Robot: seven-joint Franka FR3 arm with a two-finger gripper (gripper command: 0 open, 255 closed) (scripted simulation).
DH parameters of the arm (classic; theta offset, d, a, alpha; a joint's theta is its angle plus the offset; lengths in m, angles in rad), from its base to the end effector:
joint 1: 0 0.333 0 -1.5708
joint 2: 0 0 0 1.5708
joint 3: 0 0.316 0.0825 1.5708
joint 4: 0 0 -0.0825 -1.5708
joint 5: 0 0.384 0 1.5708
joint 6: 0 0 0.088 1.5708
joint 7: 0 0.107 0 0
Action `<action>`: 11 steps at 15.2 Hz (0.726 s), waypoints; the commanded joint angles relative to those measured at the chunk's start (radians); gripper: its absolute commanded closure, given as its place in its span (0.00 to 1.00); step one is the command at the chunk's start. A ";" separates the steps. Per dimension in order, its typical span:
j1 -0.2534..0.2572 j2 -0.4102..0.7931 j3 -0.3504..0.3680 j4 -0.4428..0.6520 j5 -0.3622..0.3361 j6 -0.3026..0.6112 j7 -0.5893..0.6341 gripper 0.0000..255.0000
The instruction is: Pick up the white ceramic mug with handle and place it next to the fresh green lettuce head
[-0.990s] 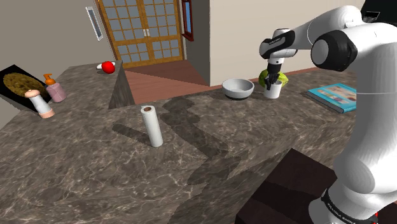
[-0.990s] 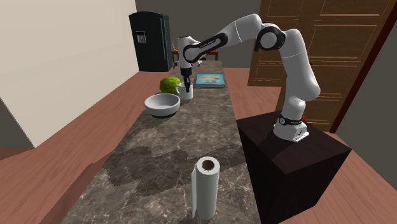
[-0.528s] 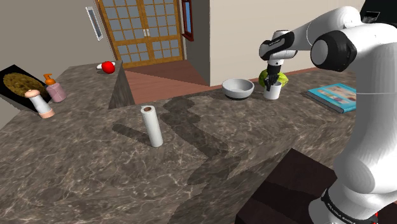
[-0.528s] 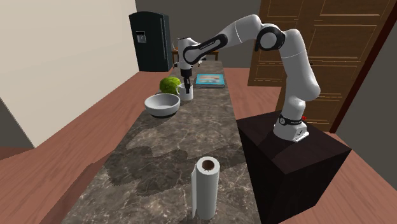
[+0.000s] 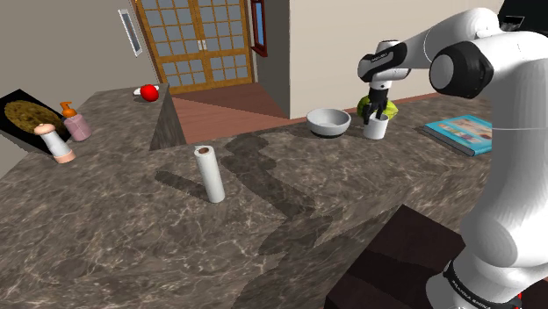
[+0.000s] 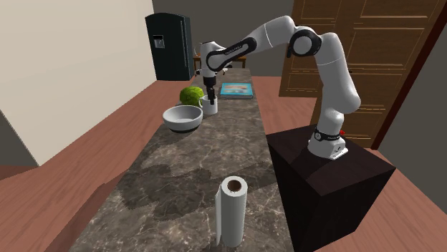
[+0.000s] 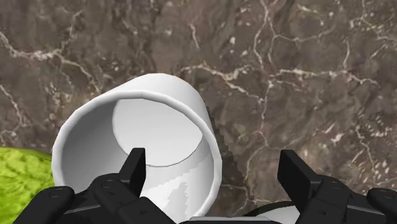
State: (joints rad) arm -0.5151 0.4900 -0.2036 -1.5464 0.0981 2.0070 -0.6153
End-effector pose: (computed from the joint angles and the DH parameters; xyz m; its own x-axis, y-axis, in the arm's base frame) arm 0.5330 -0.4324 0.3702 0.9922 -0.1229 -0.0193 -0.1230 -0.9924 -0.0048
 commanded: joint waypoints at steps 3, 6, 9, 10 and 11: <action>0.000 -0.027 -0.004 0.075 -0.008 -0.102 0.005 0.00; 0.000 -0.027 -0.004 0.075 -0.008 -0.102 0.005 0.00; 0.000 -0.027 -0.004 0.075 -0.007 -0.102 0.005 0.00; 0.000 -0.027 -0.004 0.075 -0.007 -0.102 0.005 0.00; 0.000 -0.027 -0.004 0.075 -0.007 -0.102 0.005 0.00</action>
